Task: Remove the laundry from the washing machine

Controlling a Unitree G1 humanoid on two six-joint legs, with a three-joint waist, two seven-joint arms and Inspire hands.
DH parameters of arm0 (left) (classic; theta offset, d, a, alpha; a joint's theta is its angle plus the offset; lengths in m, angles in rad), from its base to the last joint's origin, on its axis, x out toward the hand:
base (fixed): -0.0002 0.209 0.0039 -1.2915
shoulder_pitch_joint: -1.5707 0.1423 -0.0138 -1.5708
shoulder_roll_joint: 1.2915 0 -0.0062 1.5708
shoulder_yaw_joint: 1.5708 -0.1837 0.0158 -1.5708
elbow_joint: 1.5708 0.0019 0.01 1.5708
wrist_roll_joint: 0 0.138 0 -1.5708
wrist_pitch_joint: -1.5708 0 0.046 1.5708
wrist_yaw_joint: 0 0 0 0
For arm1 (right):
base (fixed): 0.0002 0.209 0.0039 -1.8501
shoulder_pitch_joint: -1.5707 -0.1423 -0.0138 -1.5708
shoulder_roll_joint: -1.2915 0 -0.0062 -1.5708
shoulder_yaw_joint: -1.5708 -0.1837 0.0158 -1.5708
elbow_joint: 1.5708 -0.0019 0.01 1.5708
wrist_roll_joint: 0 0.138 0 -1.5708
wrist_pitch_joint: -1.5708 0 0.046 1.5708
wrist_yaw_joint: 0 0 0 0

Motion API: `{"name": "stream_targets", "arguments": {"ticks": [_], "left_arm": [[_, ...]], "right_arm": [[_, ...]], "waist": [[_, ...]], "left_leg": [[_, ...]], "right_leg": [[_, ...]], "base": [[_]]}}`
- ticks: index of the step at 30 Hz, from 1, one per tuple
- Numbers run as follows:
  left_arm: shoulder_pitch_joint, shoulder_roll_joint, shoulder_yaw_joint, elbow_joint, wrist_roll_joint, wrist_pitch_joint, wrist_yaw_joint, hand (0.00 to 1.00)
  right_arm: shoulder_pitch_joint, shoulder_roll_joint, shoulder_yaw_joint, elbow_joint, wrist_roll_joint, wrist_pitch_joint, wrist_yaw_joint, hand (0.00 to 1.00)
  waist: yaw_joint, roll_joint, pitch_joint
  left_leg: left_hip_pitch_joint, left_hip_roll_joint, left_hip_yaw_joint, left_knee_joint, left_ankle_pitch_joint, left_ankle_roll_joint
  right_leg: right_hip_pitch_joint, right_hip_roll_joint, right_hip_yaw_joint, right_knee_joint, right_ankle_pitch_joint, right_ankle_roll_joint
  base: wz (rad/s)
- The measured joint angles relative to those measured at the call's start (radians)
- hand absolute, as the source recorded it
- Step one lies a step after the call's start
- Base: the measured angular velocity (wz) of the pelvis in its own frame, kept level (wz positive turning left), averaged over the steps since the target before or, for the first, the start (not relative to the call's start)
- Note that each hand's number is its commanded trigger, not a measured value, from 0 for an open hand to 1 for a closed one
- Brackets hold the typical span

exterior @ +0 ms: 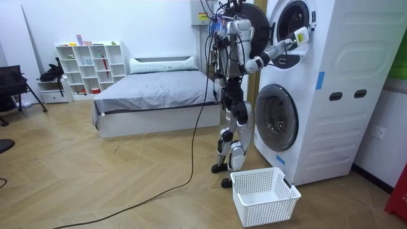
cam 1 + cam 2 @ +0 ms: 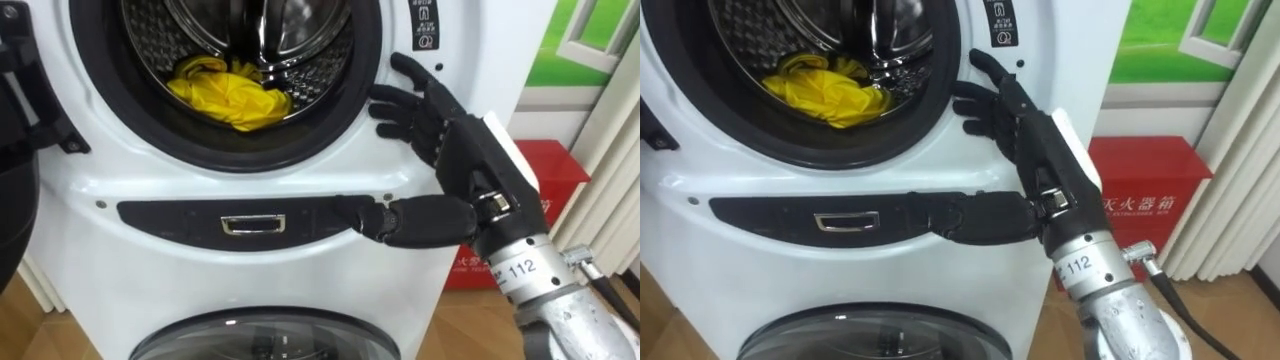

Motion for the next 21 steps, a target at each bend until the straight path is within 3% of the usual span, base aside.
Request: {"name": "stream_targets", "arguments": {"ticks": [10,21], "left_arm": [[-0.004,0.000,-0.016,0.000,-0.002,-0.004,0.000,0.00],[-0.011,0.015,-0.027,0.001,-0.002,-0.054,-0.004,0.00]], "right_arm": [[0.046,-0.008,0.041,0.000,0.077,-0.045,0.070,0.00],[0.060,-0.028,0.061,0.000,0.079,-0.083,0.086,0.00]], "waist": [[-0.004,0.002,0.0006],[-0.006,0.000,0.0003]], "left_leg": [[0.001,0.000,0.003,0.000,0.000,-0.001],[-0.012,0.001,-0.001,0.003,-0.001,-0.001]], "right_leg": [[-0.002,0.001,0.006,0.002,0.000,0.000],[-0.012,0.000,0.002,0.003,0.000,0.000]], "base": [[0.00],[0.00]]}}
